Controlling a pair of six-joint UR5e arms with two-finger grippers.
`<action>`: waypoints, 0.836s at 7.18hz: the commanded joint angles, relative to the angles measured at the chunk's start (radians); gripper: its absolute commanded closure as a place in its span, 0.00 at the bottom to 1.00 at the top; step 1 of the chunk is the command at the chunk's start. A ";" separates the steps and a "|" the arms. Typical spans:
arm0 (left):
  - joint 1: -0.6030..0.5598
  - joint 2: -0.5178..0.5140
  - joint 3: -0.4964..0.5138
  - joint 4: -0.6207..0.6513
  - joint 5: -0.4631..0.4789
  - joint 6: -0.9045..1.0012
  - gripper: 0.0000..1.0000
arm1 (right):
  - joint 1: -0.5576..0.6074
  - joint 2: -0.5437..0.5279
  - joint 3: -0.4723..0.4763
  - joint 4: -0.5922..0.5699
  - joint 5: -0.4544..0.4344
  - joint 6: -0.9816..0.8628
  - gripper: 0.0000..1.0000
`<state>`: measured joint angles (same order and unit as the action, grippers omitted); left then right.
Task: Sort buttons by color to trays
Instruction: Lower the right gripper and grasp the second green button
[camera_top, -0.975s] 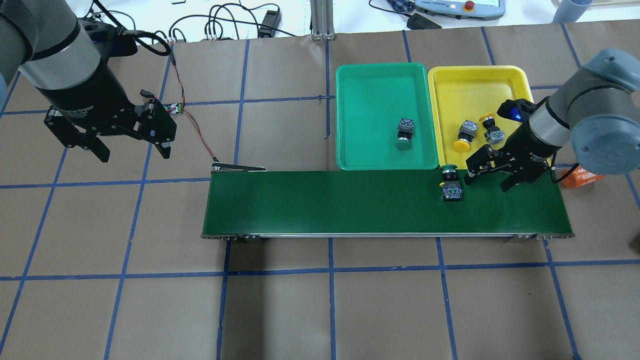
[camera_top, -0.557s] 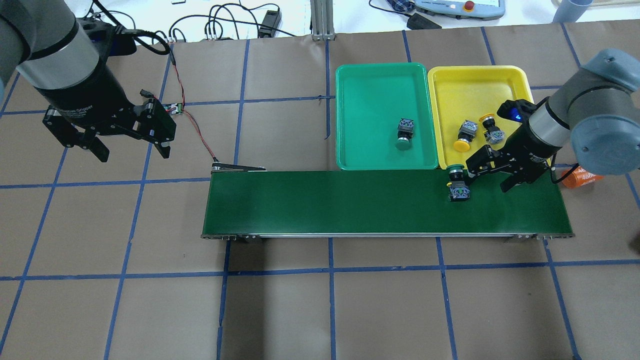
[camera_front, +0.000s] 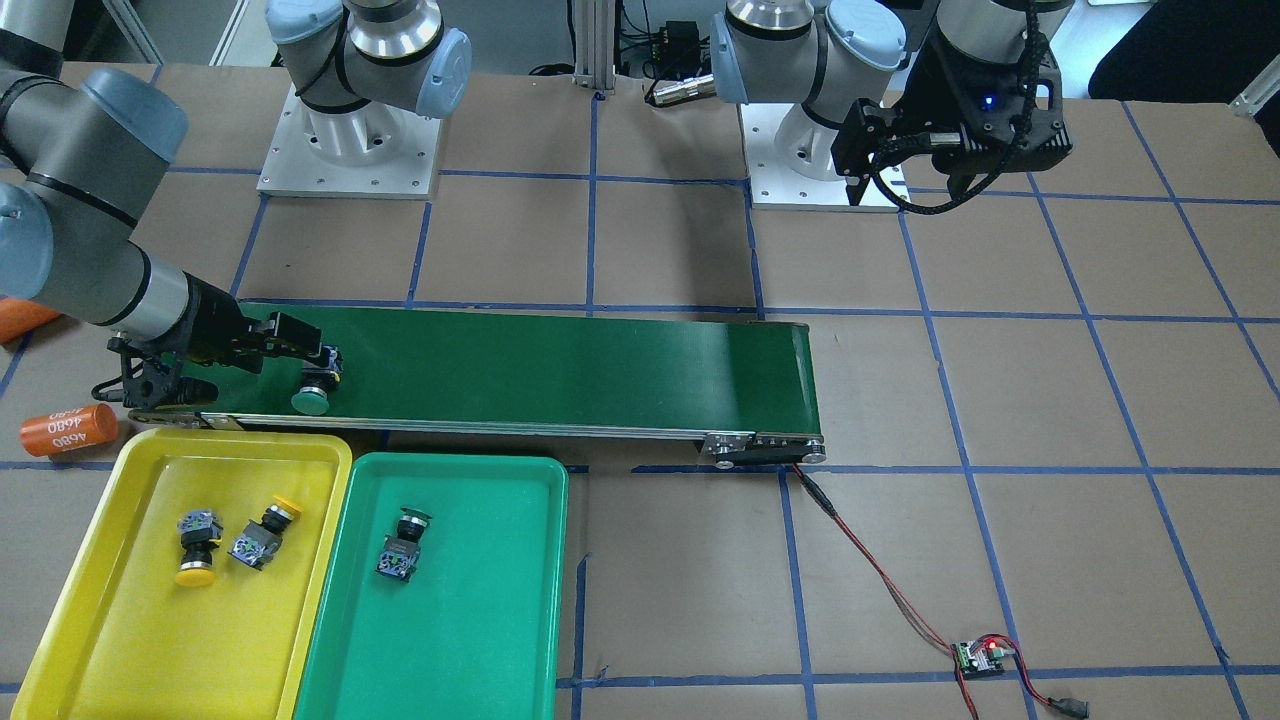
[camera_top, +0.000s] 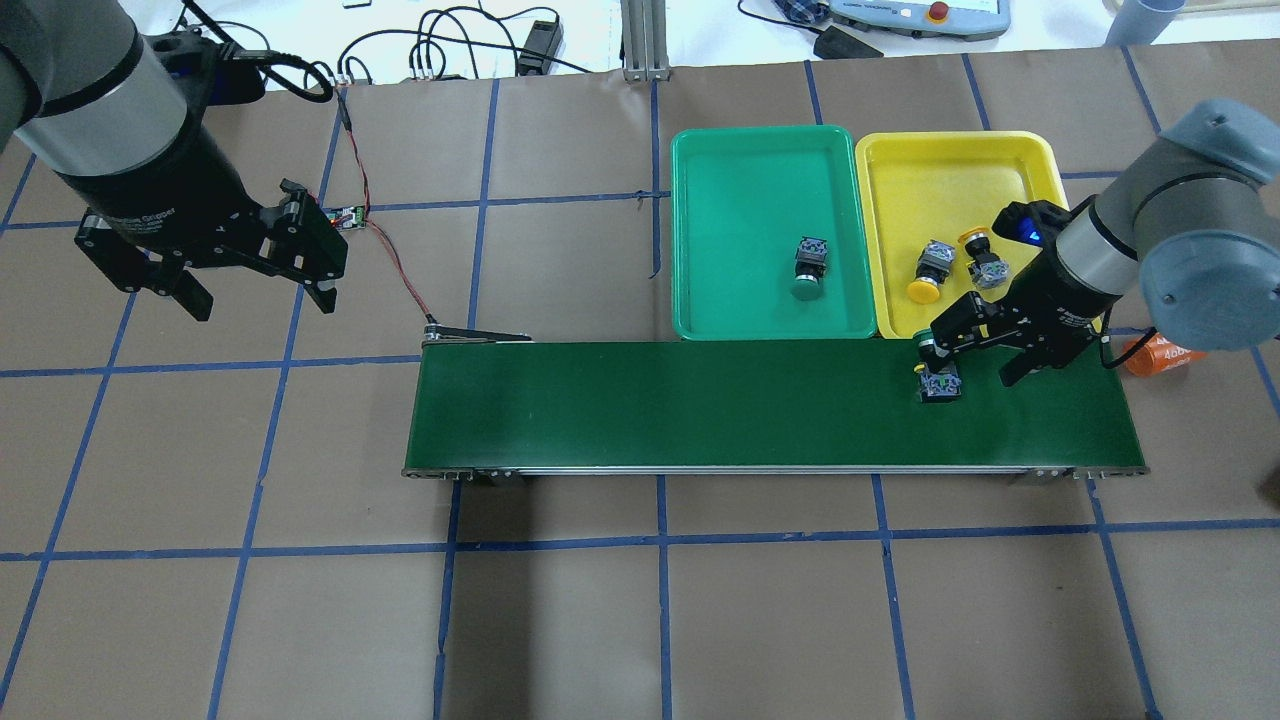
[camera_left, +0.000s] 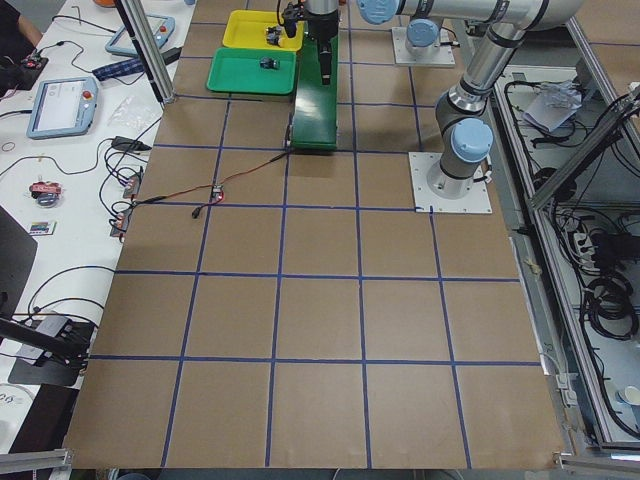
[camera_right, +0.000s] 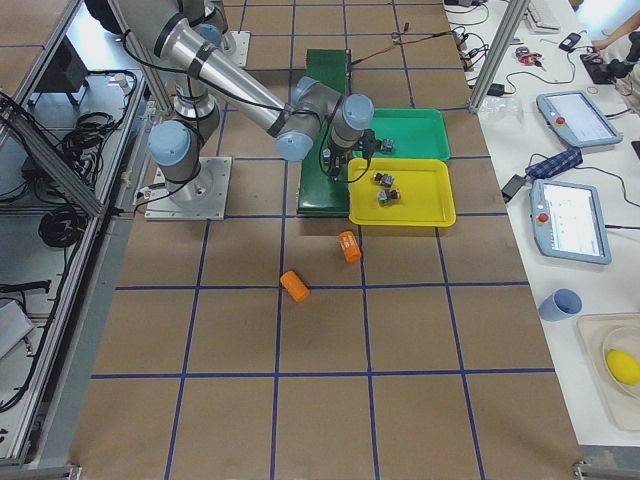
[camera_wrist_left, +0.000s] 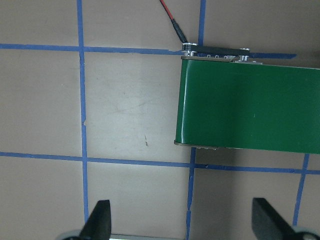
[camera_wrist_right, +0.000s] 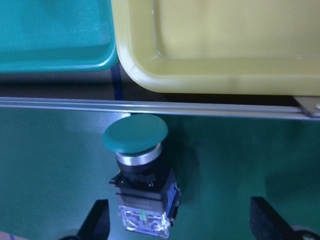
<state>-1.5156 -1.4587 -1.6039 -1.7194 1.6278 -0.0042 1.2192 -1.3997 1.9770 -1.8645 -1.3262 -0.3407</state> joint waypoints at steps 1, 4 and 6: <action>0.000 0.012 0.001 -0.006 0.000 0.000 0.00 | 0.000 0.002 0.003 0.001 -0.004 0.002 0.00; 0.000 0.020 -0.001 -0.003 0.001 0.000 0.00 | 0.000 0.008 0.016 -0.008 -0.056 0.003 0.38; 0.000 0.018 -0.002 -0.003 0.007 0.000 0.00 | 0.003 0.008 0.014 0.001 -0.149 0.032 1.00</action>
<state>-1.5156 -1.4395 -1.6049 -1.7228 1.6315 -0.0046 1.2206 -1.3919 1.9883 -1.8708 -1.4161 -0.3266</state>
